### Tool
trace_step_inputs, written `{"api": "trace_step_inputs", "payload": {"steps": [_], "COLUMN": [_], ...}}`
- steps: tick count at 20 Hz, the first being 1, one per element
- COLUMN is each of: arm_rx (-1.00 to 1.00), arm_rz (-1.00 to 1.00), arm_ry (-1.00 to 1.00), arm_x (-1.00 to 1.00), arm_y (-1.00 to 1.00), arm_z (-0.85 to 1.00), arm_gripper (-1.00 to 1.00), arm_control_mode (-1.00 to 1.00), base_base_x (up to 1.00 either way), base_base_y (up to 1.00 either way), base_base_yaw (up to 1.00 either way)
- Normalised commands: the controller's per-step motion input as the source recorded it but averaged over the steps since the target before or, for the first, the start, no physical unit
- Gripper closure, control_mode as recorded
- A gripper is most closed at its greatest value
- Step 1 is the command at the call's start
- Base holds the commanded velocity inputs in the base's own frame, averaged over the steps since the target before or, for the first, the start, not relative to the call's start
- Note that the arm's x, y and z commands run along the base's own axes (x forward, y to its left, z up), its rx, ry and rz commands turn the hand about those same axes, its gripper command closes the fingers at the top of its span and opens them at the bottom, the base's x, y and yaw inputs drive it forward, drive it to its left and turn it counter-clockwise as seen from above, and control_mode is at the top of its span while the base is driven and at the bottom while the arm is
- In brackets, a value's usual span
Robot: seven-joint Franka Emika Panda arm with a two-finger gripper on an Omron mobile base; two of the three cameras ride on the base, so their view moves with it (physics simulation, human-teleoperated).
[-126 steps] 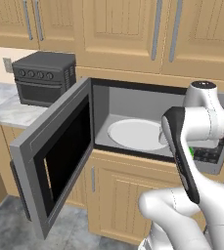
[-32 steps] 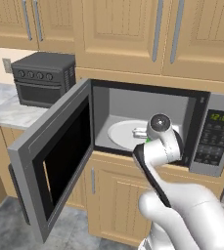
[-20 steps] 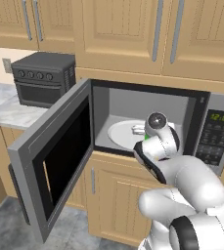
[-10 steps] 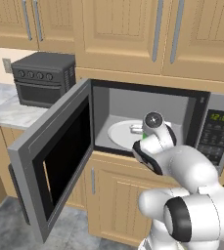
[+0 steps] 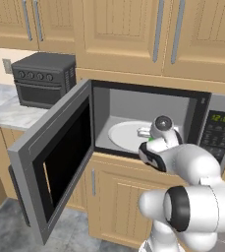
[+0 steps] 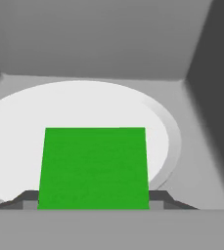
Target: Place the sponge inside the microwave to prepare for sanitizing.
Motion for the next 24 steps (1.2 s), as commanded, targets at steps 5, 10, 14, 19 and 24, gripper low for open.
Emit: {"api": "trace_step_inputs", "payload": {"steps": [5, 10, 14, 19, 24], "arm_rx": [0.00, 0.00, 0.00, 0.00, 0.00], "arm_rz": [0.00, 0.00, 0.00, 0.00, 0.00], "arm_ry": [0.00, 0.00, 0.00, 0.00, 0.00], "arm_x": [0.02, 0.32, 0.37, 0.13, 0.01], "arm_y": [-0.40, -0.06, 0.00, 0.00, 0.04], "arm_z": [-0.25, -0.11, 0.00, 0.00, -0.08], "arm_gripper": [1.00, 1.00, 1.00, 1.00, -1.00], "arm_control_mode": [-1.00, -1.00, -1.00, -1.00, -1.00], "base_base_x": [0.00, 0.00, 0.00, 0.00, 0.00], "base_base_y": [0.00, 0.00, 0.00, 0.00, 0.00], "base_base_yaw": [0.00, 0.00, 0.00, 0.00, 0.00]}}
